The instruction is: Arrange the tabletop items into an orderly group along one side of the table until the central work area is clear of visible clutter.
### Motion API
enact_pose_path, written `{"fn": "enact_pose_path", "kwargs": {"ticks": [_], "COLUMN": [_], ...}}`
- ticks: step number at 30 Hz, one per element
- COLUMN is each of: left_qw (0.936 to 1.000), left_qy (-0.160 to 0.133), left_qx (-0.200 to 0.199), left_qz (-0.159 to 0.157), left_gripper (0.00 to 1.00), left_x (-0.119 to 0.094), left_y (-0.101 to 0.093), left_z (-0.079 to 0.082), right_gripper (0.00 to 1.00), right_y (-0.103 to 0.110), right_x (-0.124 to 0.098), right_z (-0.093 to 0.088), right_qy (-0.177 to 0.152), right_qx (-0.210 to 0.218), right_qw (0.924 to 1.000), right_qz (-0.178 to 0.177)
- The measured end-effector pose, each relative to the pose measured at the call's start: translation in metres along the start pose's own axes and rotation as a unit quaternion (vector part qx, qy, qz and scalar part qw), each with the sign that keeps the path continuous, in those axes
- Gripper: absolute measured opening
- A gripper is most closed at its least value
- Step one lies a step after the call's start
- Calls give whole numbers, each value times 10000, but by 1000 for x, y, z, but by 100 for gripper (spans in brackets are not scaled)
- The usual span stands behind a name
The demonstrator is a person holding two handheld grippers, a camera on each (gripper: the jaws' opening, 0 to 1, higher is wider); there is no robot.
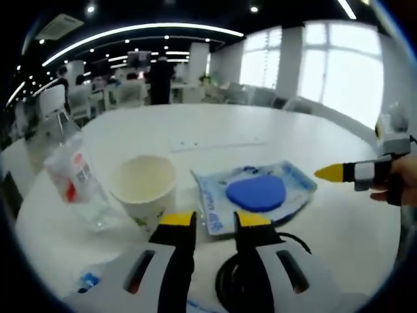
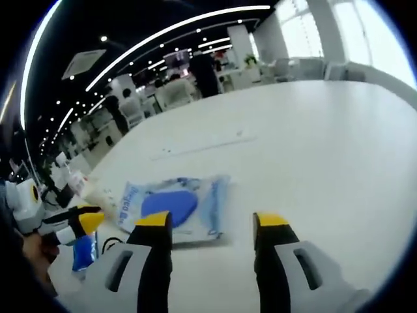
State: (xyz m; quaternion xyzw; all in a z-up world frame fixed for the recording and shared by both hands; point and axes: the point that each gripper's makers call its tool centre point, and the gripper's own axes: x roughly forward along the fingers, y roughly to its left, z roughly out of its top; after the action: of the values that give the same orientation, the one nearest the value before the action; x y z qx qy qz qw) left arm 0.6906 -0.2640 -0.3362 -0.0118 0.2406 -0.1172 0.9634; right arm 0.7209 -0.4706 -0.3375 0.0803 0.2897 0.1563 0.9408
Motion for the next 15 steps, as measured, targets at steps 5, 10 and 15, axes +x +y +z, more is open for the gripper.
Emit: {"fn": "enact_pose_path", "kwargs": {"ticks": [5, 10, 15], "left_qw": [9997, 9992, 9985], "left_qy": [37, -197, -255], "left_qx": [207, 255, 102], "left_qz": [-101, -255, -483], "left_gripper": [31, 36, 46], "left_x": [-22, -50, -81], "left_y": [-4, -10, -15], "left_z": [13, 32, 47], "right_gripper": [55, 59, 64], "right_y": [14, 26, 41], "right_x": [-26, -49, -71], "right_z": [22, 44, 60], "right_qy": [5, -13, -4], "right_qx": [-353, -752, -1221], "right_qw": [9992, 9964, 9905], "right_qz": [210, 393, 632]}}
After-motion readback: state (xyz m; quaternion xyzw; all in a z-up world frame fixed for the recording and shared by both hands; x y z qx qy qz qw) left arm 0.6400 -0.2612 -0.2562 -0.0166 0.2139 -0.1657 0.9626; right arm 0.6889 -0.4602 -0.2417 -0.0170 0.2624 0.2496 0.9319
